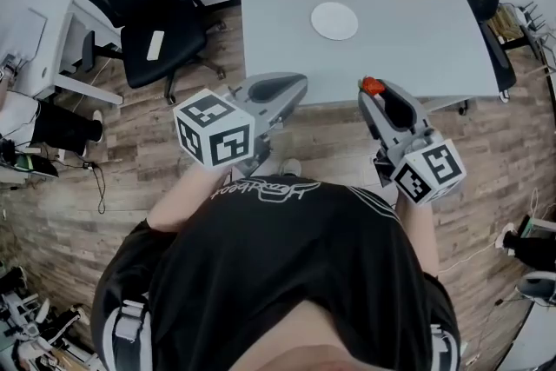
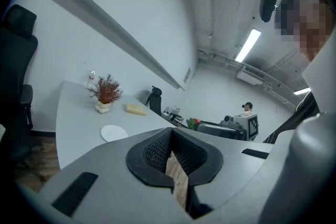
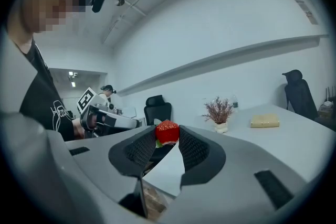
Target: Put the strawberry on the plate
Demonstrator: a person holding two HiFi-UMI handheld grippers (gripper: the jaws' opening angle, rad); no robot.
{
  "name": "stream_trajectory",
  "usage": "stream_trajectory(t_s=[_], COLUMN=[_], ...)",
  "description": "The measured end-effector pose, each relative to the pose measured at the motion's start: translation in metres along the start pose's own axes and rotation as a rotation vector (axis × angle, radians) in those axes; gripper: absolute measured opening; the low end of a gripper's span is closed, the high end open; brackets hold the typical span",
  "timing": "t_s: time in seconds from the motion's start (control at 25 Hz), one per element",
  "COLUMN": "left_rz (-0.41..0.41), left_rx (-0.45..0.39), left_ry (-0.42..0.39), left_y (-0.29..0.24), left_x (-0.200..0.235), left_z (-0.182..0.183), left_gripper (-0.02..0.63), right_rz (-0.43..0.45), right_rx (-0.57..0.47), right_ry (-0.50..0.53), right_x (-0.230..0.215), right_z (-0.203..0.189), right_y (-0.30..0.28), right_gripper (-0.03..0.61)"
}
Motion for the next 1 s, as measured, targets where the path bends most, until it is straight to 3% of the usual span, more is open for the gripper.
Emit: stream_trajectory(t_s=[0.28,0.68,1.0], left_rz=[-0.012,-0.033,-0.003], left_rx=[0.022,0.041,0.041], left_ry=[0.005,0.015,0.045], left_y=[-0.008,-0.037,-0.067], left_x=[0.053,0.082,0.127], left_z=[0.015,0.026,0.058], left_gripper=[0.006,0.006,0.006], right_rz=[-0.041,-0.052,-0.010], right_rx=[-0.016,0.008,0.023], right_ry=[-0.026,-0.023,-0.048], right_x=[-0.026,-0.062,-0.114], right_z=[0.012,0.014,0.030], right_y=[-0.040,-0.064,-0.102], right_gripper=[0.130,0.130,0.130])
Point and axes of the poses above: the fingertips, and each gripper's own axes: y backward along the fingers, x to its left, z out of its top, the point moved 1 cm from there along y, backward along the fingers, and after that the axes turned 15 degrees about x, right-handed, at the moved point
